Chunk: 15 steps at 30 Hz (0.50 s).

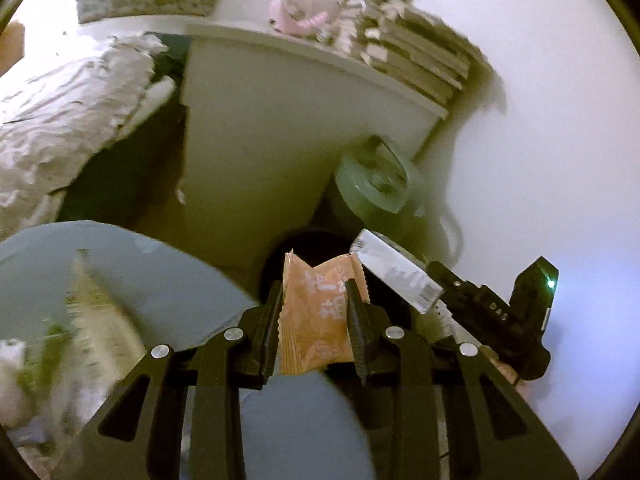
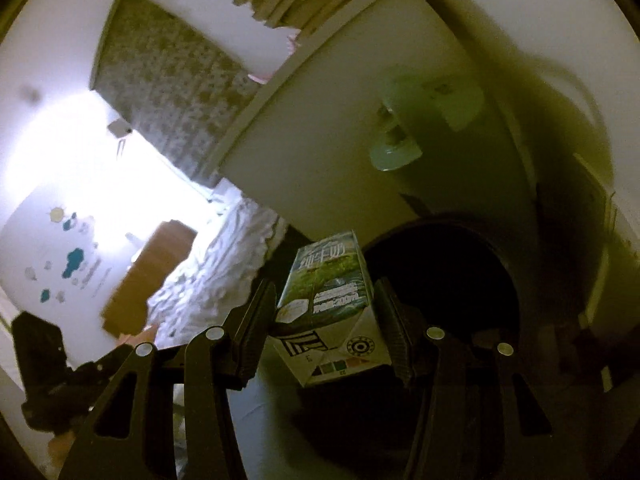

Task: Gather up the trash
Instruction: 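Carry both items over the black bin and open both tools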

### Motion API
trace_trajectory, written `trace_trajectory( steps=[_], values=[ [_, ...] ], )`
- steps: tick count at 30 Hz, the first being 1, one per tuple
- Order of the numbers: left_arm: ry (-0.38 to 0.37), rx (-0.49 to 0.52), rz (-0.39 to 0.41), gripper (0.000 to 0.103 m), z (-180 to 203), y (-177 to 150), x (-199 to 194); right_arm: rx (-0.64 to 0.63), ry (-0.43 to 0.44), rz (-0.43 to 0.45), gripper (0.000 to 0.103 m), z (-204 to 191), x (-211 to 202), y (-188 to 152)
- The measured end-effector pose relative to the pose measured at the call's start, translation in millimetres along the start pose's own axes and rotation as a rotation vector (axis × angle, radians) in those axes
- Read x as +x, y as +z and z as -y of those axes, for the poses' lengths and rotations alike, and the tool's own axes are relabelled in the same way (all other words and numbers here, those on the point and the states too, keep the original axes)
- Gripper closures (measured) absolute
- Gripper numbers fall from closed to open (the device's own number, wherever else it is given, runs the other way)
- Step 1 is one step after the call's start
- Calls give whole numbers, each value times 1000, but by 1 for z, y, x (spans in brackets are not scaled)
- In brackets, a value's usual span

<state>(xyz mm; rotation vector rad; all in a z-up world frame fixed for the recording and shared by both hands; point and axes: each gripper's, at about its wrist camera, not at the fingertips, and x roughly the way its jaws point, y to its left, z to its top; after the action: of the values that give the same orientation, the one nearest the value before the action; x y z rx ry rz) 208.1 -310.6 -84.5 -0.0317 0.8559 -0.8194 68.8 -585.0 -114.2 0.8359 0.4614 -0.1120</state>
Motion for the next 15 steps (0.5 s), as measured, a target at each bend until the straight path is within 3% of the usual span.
trace_trajectory(
  steps=[7, 15],
  values=[
    [-10, 22, -64, 72, 21, 3, 51, 39, -26, -12, 51, 19, -3, -5],
    [2, 31, -108, 70, 27, -4, 82, 59, -46, -3, 49, 18, -13, -7]
  ],
)
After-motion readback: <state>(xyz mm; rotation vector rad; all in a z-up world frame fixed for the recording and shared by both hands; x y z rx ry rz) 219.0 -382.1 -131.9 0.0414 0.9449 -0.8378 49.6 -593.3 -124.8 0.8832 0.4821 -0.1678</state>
